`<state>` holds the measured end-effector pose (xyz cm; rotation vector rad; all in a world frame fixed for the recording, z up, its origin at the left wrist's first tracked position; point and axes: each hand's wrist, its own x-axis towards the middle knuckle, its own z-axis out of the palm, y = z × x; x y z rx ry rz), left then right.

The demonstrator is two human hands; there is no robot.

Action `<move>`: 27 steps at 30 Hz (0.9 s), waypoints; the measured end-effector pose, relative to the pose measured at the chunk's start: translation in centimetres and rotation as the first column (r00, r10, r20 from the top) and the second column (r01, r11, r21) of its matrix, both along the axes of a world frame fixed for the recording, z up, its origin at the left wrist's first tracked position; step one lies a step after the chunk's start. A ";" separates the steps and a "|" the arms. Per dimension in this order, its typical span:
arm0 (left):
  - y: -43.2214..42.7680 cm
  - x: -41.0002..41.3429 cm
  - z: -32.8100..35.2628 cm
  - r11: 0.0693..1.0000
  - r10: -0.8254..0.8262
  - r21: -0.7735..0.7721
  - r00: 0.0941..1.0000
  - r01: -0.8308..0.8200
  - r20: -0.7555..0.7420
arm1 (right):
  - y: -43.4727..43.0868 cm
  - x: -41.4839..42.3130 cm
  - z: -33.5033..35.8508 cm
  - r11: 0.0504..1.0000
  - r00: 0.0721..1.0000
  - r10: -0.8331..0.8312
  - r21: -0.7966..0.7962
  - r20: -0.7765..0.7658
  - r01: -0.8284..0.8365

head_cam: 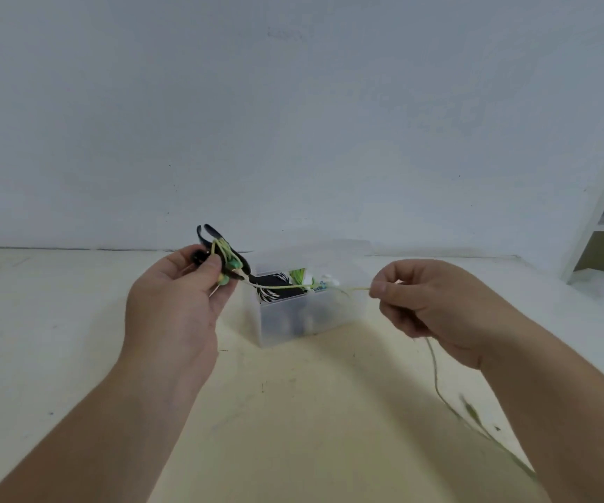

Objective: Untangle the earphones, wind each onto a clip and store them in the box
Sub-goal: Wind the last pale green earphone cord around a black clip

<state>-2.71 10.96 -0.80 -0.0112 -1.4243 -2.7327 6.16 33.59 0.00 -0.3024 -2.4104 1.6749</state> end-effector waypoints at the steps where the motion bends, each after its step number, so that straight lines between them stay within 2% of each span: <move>1: 0.0 0.0 -0.1 1.000 0.023 -0.018 1.000 -0.023 0.003 | 0.3 0.0 0.0 0.997 0.999 -0.039 0.065 -0.015 0.040; 4: -0.4 0.0 -0.3 0.993 0.107 -0.059 0.994 -0.106 0.008 | 1.3 0.1 0.1 0.960 0.987 -0.159 0.233 -0.008 0.156; 7: -0.5 -0.1 -0.3 0.966 0.232 -0.112 0.973 -0.232 -0.020 | 1.7 0.4 0.4 0.941 0.977 -0.214 0.268 -0.004 0.208; 9: -0.5 -0.1 -0.3 0.959 0.254 -0.119 0.966 -0.258 -0.047 | 1.5 0.6 0.7 0.930 0.978 -0.207 0.316 0.028 0.188; 13: -0.2 0.1 0.0 0.994 0.068 -0.078 0.995 -0.074 -0.079 | 1.4 0.5 0.8 0.894 0.961 -0.271 0.384 0.058 0.229; 15: 0.2 0.5 0.0 0.994 -0.026 -0.106 0.993 0.014 -0.114 | 1.8 0.3 0.6 0.799 0.935 -0.353 0.531 0.038 0.281; 17: 0.7 1.1 -0.2 0.983 -0.071 -0.181 0.984 0.041 -0.161 | 1.6 0.4 0.8 0.690 0.899 -0.431 0.611 -0.084 0.388; 18: 0.9 1.5 -0.4 0.976 -0.086 -0.215 0.979 0.046 -0.185 | 1.3 0.5 1.0 0.688 0.883 -0.429 0.565 -0.190 0.456; 19: 1.2 1.8 -0.5 0.969 -0.104 -0.240 0.973 0.053 -0.204 | 0.6 0.6 1.2 0.730 0.873 -0.393 0.480 -0.289 0.487; 20: 1.4 2.1 -0.6 0.965 -0.122 -0.256 0.968 0.064 -0.218 | -0.4 0.8 1.5 0.809 0.877 -0.323 0.377 -0.355 0.451; 21: 1.5 2.3 -0.7 0.961 -0.140 -0.267 0.964 0.077 -0.226 | -1.5 0.9 1.7 0.897 0.900 -0.230 0.279 -0.369 0.343; 22: 1.6 2.6 -0.8 0.958 -0.156 -0.272 0.960 0.091 -0.231 | -2.8 1.0 1.7 0.967 0.933 -0.111 0.180 -0.342 0.181; 23: 1.7 2.7 -0.9 0.957 -0.170 -0.270 0.957 0.103 -0.236 | -3.9 1.0 1.4 0.996 0.958 0.005 0.090 -0.285 0.022; 25: 1.8 3.0 -0.8 0.958 -0.192 -0.259 0.949 0.125 -0.250 | -5.2 1.0 0.5 0.975 0.969 0.222 0.003 -0.106 -0.223; 27: 1.9 3.1 -0.7 0.958 -0.205 -0.250 0.944 0.140 -0.258 | -6.2 0.8 -0.2 0.940 0.940 0.340 -0.016 0.034 -0.340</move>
